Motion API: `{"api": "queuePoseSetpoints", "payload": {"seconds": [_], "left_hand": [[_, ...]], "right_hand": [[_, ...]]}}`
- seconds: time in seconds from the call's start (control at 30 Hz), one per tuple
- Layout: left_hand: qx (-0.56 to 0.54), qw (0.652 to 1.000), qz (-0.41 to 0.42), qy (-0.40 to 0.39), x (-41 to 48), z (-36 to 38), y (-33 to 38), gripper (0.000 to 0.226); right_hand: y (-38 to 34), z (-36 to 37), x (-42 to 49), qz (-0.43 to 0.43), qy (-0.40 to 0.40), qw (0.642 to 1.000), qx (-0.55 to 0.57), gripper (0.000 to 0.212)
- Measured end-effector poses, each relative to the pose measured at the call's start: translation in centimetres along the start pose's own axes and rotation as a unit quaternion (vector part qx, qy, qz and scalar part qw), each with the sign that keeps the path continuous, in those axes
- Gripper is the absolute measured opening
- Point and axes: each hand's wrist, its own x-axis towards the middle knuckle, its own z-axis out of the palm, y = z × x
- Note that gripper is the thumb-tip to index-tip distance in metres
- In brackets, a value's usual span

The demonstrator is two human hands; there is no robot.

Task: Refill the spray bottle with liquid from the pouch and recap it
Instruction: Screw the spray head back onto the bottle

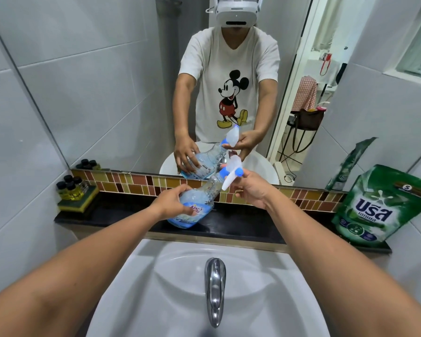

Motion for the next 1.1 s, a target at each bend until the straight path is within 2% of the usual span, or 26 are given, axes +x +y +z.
{"api": "queuePoseSetpoints", "payload": {"seconds": [0.07, 0.17, 0.33, 0.4, 0.47, 0.6, 0.73, 0.83, 1.0, 1.1], "left_hand": [[-0.008, 1.000, -0.002, 0.000, 0.0, 0.0, -0.1, 0.058], [-0.017, 1.000, -0.005, -0.002, 0.0, 0.0, -0.2, 0.058], [-0.031, 0.999, -0.010, 0.004, 0.0, -0.1, -0.6, 0.057], [-0.036, 0.999, -0.013, 0.007, 0.0, -0.1, -0.7, 0.057], [-0.042, 0.999, -0.014, 0.007, 0.0, 0.0, -0.8, 0.056], [-0.044, 0.999, -0.009, 0.005, -0.1, 0.1, -0.8, 0.057], [-0.042, 0.999, -0.014, 0.006, -0.1, 0.0, -0.8, 0.057], [-0.041, 0.999, -0.013, 0.007, 0.0, 0.0, -0.7, 0.056], [-0.028, 0.999, -0.012, 0.011, 0.2, 0.2, -0.5, 0.057], [-0.018, 1.000, -0.015, 0.013, 0.2, 0.2, -0.4, 0.057]], "right_hand": [[0.2, 0.7, 0.2, -0.005, 0.052, 0.999, -0.005, 0.025], [0.3, 1.9, 0.3, -0.008, 0.103, 0.995, 0.006, 0.039], [0.3, 2.4, 0.5, 0.004, 0.051, 0.997, 0.049, 0.047], [0.5, 2.1, 0.6, 0.007, 0.042, 0.997, 0.063, 0.040], [0.6, 2.2, 0.7, 0.003, 0.052, 0.996, 0.074, 0.039], [0.9, 3.0, 1.0, -0.008, 0.067, 0.995, 0.074, 0.052], [0.7, 2.9, 0.9, -0.011, 0.040, 0.995, 0.087, 0.047], [0.5, 2.9, 0.9, -0.018, 0.054, 0.995, 0.084, 0.039], [0.2, 3.3, 1.0, -0.012, 0.081, 0.994, 0.078, 0.052], [0.1, 3.1, 0.7, -0.011, 0.062, 0.994, 0.085, 0.035]]}}
